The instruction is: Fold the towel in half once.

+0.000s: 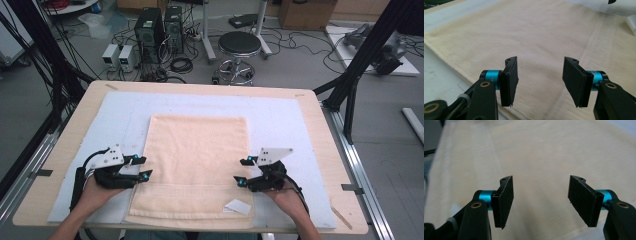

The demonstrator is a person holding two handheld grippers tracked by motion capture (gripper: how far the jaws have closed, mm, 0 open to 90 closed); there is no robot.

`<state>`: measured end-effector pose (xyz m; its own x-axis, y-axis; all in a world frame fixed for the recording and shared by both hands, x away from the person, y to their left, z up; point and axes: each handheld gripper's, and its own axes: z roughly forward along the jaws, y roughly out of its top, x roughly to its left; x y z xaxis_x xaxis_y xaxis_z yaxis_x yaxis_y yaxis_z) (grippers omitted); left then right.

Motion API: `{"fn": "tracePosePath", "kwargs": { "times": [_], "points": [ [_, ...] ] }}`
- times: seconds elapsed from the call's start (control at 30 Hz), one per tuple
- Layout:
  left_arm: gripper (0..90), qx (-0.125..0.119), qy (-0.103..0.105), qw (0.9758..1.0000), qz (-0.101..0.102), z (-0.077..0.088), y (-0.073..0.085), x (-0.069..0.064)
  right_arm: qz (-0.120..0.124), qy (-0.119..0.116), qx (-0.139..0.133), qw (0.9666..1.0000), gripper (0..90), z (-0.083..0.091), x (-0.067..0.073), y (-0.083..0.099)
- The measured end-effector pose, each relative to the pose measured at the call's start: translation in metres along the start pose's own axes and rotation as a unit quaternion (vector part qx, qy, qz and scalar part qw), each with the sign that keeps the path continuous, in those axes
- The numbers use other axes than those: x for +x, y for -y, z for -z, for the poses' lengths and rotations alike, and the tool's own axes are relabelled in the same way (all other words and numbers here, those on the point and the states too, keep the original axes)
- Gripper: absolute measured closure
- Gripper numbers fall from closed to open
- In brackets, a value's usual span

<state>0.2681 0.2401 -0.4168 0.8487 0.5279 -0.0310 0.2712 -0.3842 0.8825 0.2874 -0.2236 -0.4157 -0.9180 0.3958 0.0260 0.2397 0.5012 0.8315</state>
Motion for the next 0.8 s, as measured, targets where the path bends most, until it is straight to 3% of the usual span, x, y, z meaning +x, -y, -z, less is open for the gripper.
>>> {"fn": "tracePosePath", "kwargs": {
  "times": [0.27, 0.47, 0.6, 0.67, 0.7, 0.73, 0.8],
  "points": [
    [49.6, 0.03, 0.054, 0.9974, -0.038, 0.013, 0.015, -0.034, 0.031, -0.068, 0.015, 0.9971, 41.5, 0.006, 0.038, 0.02],
    [53.3, 0.067, 0.07, 0.9937, -0.056, 0.012, 0.028, -0.041, 0.047, -0.077, 0.051, 0.9946, 47.2, 0.003, 0.048, 0.028],
    [63.4, 0.09, 0.071, 0.9909, -0.071, 0.007, 0.033, -0.042, 0.069, -0.072, 0.074, 0.9923, 60.5, -0.006, 0.054, 0.028],
    [69.3, 0.095, 0.068, 0.9899, -0.08, 0.007, 0.032, -0.042, 0.072, -0.073, 0.07, 0.9923, 70.2, -0.007, 0.053, 0.026],
    [72.6, 0.091, 0.067, 0.9905, -0.078, 0.007, 0.032, -0.043, 0.075, -0.073, 0.071, 0.992, 76.4, -0.007, 0.054, 0.026],
    [76.7, 0.095, 0.065, 0.9897, -0.086, 0.008, 0.031, -0.043, 0.078, -0.076, 0.07, 0.9916, 80.4, -0.007, 0.053, 0.025],
    [81.5, 0.092, 0.065, 0.99, -0.085, 0.008, 0.03, -0.043, 0.083, -0.078, 0.075, 0.9907, 83.8, -0.008, 0.054, 0.023]
  ]
}}
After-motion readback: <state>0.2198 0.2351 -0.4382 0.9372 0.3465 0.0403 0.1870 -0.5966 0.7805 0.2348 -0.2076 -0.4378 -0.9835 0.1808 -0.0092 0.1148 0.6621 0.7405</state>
